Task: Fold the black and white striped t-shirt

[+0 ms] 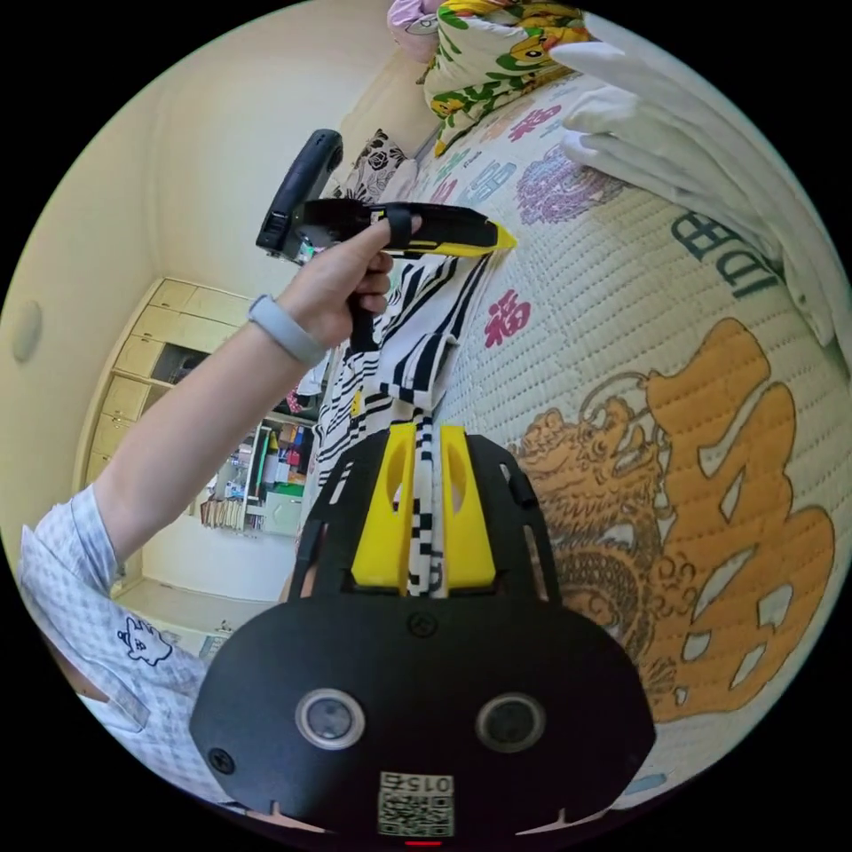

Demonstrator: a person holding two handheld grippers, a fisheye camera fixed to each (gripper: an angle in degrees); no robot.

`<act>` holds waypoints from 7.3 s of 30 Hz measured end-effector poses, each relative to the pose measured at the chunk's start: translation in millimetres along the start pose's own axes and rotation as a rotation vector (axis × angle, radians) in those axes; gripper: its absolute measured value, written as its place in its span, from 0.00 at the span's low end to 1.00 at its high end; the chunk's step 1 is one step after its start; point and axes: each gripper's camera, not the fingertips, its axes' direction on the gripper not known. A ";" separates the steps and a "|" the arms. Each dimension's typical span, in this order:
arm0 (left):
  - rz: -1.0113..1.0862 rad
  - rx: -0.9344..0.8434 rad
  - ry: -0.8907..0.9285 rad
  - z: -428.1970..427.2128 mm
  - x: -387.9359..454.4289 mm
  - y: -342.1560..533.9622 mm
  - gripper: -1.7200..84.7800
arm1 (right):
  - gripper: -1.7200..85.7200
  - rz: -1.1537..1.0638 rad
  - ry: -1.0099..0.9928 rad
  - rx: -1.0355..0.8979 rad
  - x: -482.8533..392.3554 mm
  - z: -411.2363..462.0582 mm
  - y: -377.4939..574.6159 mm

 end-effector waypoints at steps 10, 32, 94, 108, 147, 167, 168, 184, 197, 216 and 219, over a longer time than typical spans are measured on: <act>-0.081 0.227 0.158 -101.7 -70.6 29.3 0.02 | 0.11 -0.061 -0.125 0.076 -3.1 6.8 -47.4; 0.208 0.199 -0.083 -92.9 76.1 -31.1 0.12 | 0.03 -0.013 0.246 0.106 -50.8 -15.6 -58.8; -0.876 0.715 0.070 -600.5 -330.0 673.9 0.13 | 0.09 -0.880 0.577 -0.805 -756.2 680.0 -277.9; -0.886 0.693 0.280 -639.6 -382.5 718.9 0.01 | 0.03 -0.776 0.721 -0.807 -776.1 794.0 -263.1; -0.335 0.109 0.139 -521.3 -122.3 630.2 0.14 | 0.09 -0.036 0.828 -0.355 -431.4 156.1 44.0; -0.390 -0.380 0.150 -247.1 -38.8 596.7 0.05 | 0.04 0.021 0.655 -0.618 -276.0 112.9 72.7; -0.392 -0.375 0.151 -242.5 -38.5 596.9 0.05 | 0.03 0.015 0.652 -0.620 -274.4 111.1 73.8; -0.228 -0.572 0.033 -78.0 -30.5 565.8 0.04 | 0.05 -0.116 0.733 -0.726 -220.5 93.6 100.7; 0.031 -0.490 -0.510 -138.8 -41.5 477.7 0.01 | 0.04 -0.127 0.647 -0.299 -179.5 -13.8 105.4; 0.163 0.041 0.051 -72.3 -33.1 -48.9 0.07 | 0.10 0.120 0.392 0.137 -58.8 -26.4 10.1; 0.104 0.053 0.099 -55.1 -45.2 -79.8 0.11 | 0.09 0.119 0.370 0.127 -46.4 -20.3 3.8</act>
